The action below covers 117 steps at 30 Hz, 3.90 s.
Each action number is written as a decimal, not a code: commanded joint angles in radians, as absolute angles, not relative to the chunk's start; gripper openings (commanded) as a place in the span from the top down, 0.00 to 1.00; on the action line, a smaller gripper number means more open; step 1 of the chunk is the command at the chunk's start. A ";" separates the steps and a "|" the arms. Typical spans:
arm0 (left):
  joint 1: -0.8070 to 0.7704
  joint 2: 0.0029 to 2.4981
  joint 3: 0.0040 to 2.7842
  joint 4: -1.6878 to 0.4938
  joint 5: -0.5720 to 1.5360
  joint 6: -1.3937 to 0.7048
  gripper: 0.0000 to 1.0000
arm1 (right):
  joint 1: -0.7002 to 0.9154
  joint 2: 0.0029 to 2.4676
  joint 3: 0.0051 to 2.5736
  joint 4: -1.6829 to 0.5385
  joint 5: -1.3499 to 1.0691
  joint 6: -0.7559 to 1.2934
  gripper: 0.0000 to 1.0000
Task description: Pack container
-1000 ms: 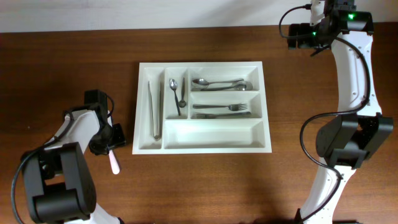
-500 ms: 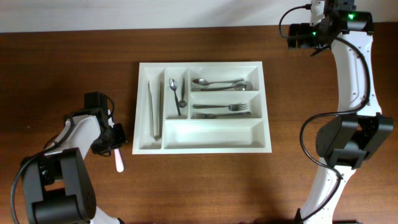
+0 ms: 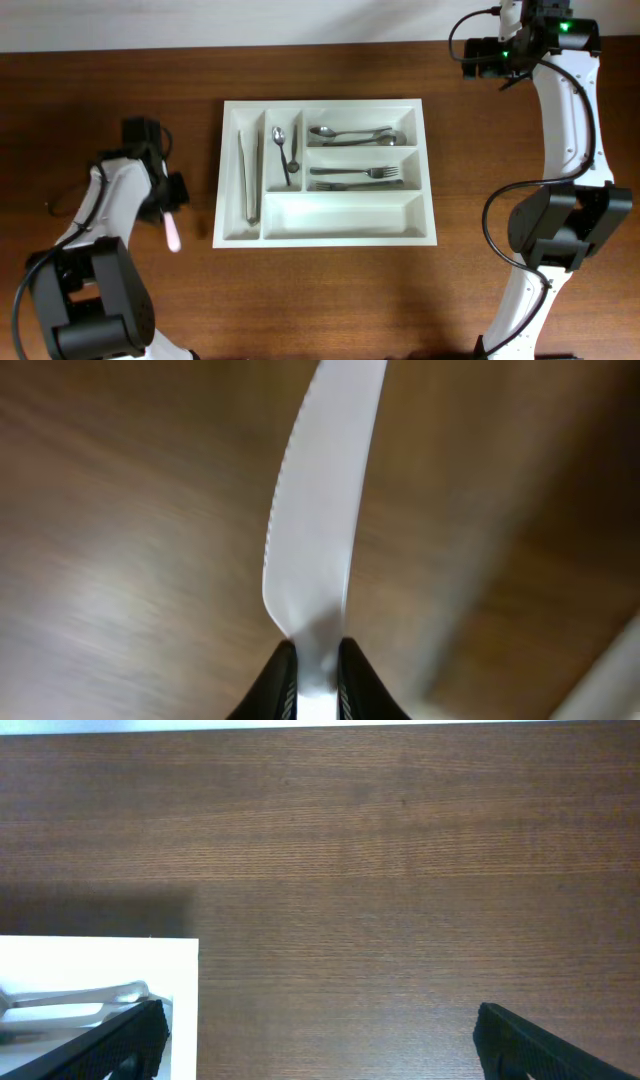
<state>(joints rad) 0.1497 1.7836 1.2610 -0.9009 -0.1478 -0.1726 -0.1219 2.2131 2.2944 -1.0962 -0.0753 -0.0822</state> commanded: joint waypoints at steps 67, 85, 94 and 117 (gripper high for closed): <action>-0.013 1.774 1.732 -1.070 -0.132 -0.127 0.01 | -0.118 2.188 2.312 -1.096 -0.077 -0.077 0.01; 0.083 1.774 1.732 -1.075 -0.116 -0.127 0.01 | -0.118 2.188 2.312 -1.096 -0.077 -0.077 0.01; 0.083 1.774 1.732 -1.075 -0.116 -0.127 0.01 | -0.118 2.188 2.312 -1.096 -0.077 -0.077 0.01; 0.083 1.774 1.732 -1.075 -0.116 -0.127 0.01 | -0.102 2.089 2.312 -1.097 -0.077 -0.077 0.01</action>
<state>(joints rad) 0.0807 1.7927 1.7206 -1.0737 -0.1272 -0.1177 -0.1181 2.2059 2.2944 -1.0966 -0.0753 -0.0822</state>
